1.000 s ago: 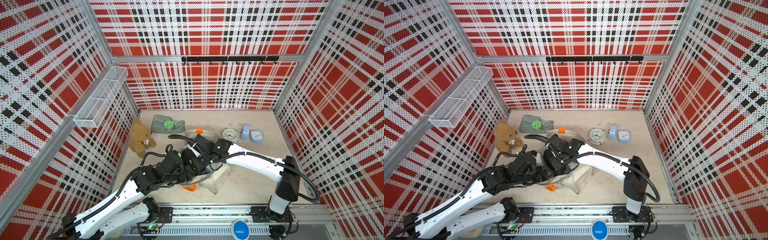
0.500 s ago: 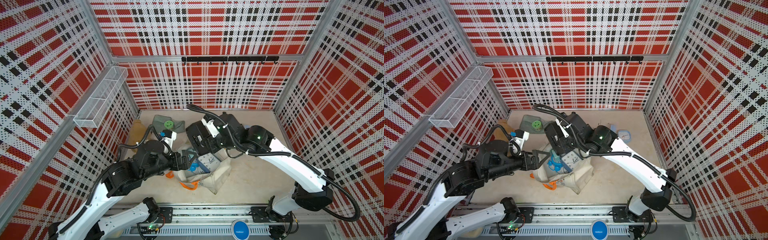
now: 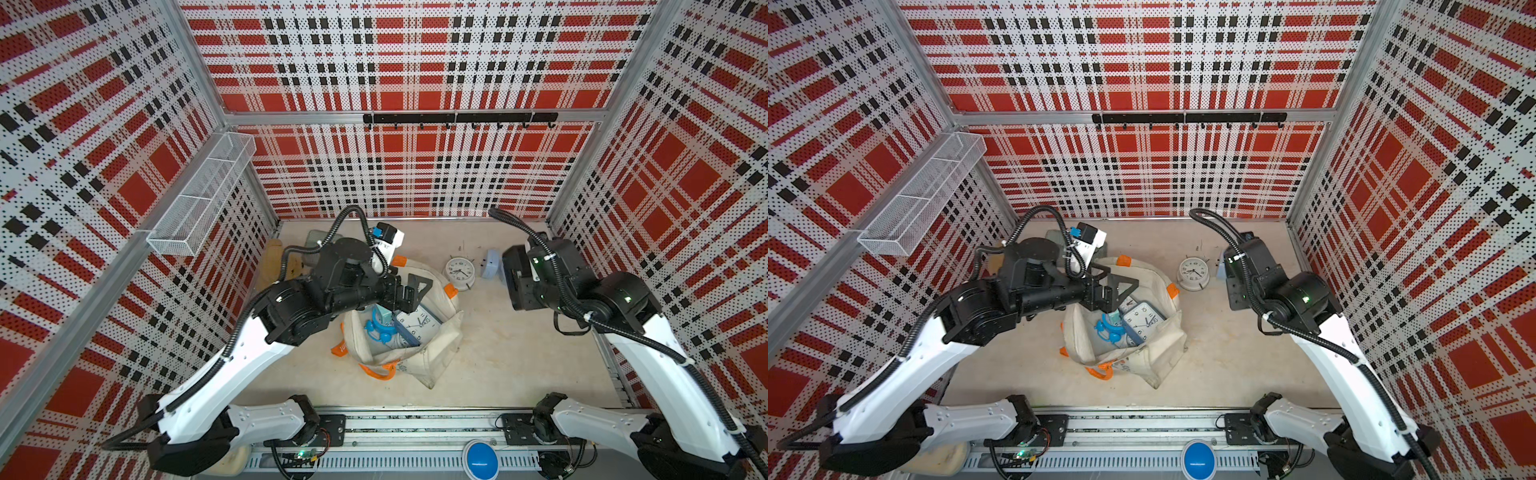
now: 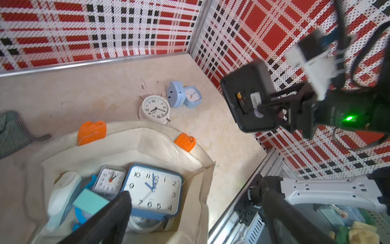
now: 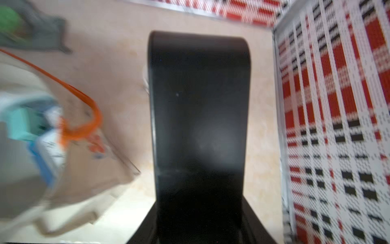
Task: Take the alarm clock out of the canvas bag
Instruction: Pick up the alarm from the canvas bag, then place the alarm at the center of the board.
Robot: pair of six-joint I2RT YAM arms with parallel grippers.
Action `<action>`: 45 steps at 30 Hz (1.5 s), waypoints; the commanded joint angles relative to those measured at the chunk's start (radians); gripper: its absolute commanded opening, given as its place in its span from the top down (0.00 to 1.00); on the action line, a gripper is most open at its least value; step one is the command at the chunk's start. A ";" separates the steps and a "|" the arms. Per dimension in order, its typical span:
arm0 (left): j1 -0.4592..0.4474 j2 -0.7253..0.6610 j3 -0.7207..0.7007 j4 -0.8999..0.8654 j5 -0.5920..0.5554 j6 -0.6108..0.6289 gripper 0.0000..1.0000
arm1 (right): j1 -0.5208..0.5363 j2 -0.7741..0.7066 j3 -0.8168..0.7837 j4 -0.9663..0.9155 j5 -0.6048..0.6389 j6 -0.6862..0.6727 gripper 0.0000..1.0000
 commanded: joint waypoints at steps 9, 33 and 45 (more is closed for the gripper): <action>-0.186 0.118 -0.008 0.144 -0.066 0.093 0.01 | -0.224 0.102 -0.289 0.194 0.025 -0.096 0.63; -0.119 0.102 -0.111 0.184 -0.046 0.051 0.01 | -0.314 0.533 -0.324 0.520 0.238 -0.146 0.57; -0.104 0.101 -0.113 0.183 -0.044 0.045 0.01 | -0.313 0.566 -0.366 0.568 0.030 -0.133 0.32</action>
